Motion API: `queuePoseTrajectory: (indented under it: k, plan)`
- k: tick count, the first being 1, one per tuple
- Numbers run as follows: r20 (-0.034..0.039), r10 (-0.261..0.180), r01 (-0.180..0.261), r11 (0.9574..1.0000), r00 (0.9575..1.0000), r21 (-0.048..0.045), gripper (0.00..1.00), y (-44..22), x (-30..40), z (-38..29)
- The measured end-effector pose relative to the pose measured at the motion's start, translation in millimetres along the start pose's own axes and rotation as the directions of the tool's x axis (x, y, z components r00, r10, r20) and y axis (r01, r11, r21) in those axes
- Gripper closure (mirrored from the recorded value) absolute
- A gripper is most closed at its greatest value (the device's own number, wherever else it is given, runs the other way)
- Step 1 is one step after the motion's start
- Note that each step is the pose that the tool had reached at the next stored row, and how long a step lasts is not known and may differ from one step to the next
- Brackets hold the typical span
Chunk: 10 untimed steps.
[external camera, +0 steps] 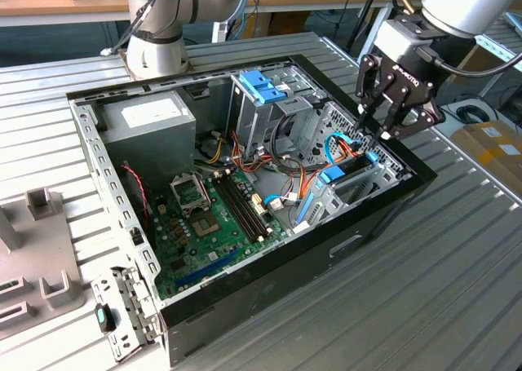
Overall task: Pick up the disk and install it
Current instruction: 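Insert the second disk wire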
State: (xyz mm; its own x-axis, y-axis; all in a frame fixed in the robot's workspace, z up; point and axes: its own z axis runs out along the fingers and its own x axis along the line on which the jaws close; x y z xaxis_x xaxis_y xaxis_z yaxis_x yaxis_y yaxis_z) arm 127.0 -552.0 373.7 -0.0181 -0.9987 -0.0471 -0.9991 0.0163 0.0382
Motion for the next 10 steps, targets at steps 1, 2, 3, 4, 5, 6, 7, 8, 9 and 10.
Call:
queuePoseTrajectory:
  k: [1, 2, 3, 4, 5, 6, 7, 8, 9, 10]
  plan:
    - [0.0001, 0.0, 0.0, 1.0, 1.0, 0.0, 0.58, 2.4, 0.2, 2.1]
    - [0.0002, 0.0, 0.0, 1.0, 1.0, 0.0, 0.58, 4.2, 0.3, 3.4]
    - [0.0002, 0.0, 0.0, 1.0, 1.0, 0.0, 0.58, 5.3, 0.3, 4.1]
    - [0.0002, 0.0, 0.0, 1.0, 1.0, 0.0, 0.58, 6.0, 0.4, 4.7]
    - [-0.0001, 0.0, 0.0, 1.0, 1.0, 0.0, 0.58, 6.5, 0.5, 5.3]
    - [0.0, 0.0, 0.0, 1.0, 1.0, -0.0001, 0.58, 7.0, 0.7, 6.0]
    - [0.0, 0.0, 0.0, 1.0, 1.0, 0.0, 0.58, 7.6, 0.9, 6.8]
    - [-0.0001, 0.0, 0.0, 1.0, 1.0, 0.0, 0.58, 8.2, 1.1, 7.4]
    - [-0.0001, 0.0, 0.0, 1.0, 1.0, 0.0, 0.58, 9.5, 1.3, 8.4]
    - [0.0001, 0.0, 0.0, 1.0, 1.0, 0.0, 0.58, 10.8, 1.6, 9.5]
